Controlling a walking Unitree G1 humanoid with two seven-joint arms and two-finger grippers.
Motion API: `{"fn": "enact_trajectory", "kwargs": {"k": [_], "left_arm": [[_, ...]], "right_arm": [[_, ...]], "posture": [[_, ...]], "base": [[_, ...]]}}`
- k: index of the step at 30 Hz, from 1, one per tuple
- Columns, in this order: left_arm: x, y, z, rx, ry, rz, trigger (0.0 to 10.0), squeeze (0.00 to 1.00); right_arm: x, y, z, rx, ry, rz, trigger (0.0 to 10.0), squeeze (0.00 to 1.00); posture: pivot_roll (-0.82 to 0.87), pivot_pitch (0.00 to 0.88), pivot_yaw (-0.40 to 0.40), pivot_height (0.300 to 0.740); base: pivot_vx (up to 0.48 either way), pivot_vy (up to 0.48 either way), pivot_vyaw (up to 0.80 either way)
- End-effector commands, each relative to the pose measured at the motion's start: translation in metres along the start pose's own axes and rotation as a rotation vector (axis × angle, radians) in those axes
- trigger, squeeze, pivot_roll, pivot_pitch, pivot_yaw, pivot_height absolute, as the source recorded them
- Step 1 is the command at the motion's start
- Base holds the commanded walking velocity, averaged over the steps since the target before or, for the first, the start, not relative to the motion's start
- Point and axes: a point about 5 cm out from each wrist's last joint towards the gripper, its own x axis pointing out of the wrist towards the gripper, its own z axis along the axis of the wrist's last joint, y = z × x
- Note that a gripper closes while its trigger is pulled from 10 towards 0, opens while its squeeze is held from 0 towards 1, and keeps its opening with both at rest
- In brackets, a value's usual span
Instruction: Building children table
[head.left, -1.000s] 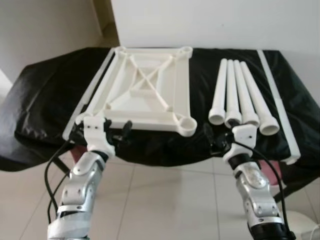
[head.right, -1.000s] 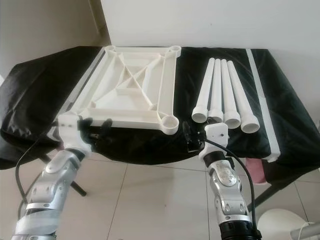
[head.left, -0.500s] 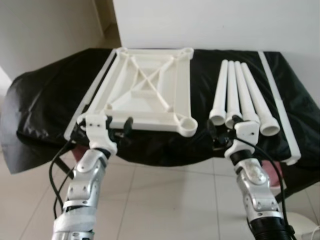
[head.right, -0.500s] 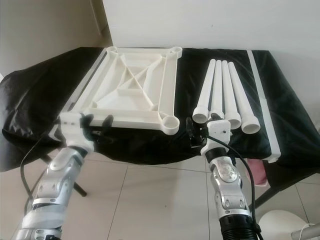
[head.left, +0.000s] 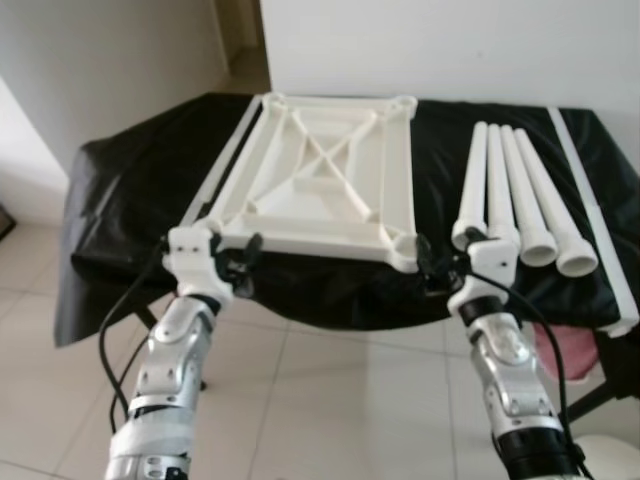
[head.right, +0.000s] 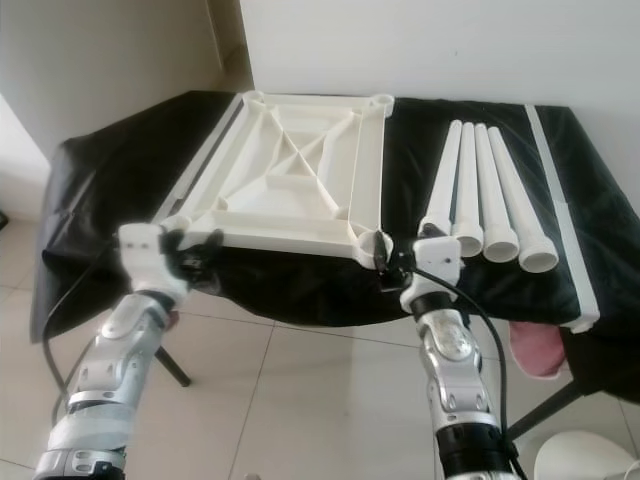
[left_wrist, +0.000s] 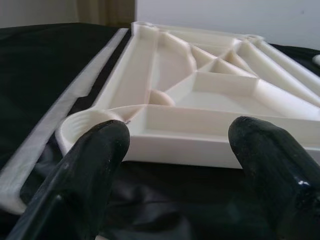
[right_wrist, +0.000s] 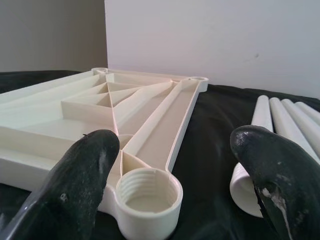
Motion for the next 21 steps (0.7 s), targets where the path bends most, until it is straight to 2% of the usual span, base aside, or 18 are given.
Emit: {"fn": "enact_trajectory", "kwargs": {"k": [1, 11, 21], "left_arm": [[0.0026, -0.0024, -0.0001, 0.013, -0.002, -0.001, 10.0, 0.00], [0.0036, -0.0058, 0.0007, 0.018, -0.008, -0.017, 10.0, 0.00], [0.0051, -0.0120, 0.0007, 0.075, -0.008, -0.040, 10.0, 0.00]], "right_arm": [[-0.0004, -0.0025, -0.0024, -0.012, 0.007, -0.008, 10.0, 0.00], [-0.0004, -0.0046, -0.0019, -0.023, 0.001, -0.014, 10.0, 0.00], [-0.0011, -0.0081, -0.0009, -0.035, -0.007, -0.032, 10.0, 0.00]], "posture": [[0.04, 0.000, 0.040, 0.740], [0.03, 0.000, 0.043, 0.740], [0.03, 0.000, 0.046, 0.740]], "base": [[0.000, 0.439, 0.00], [0.000, 0.393, 0.00], [0.000, 0.000, 0.00]]}}
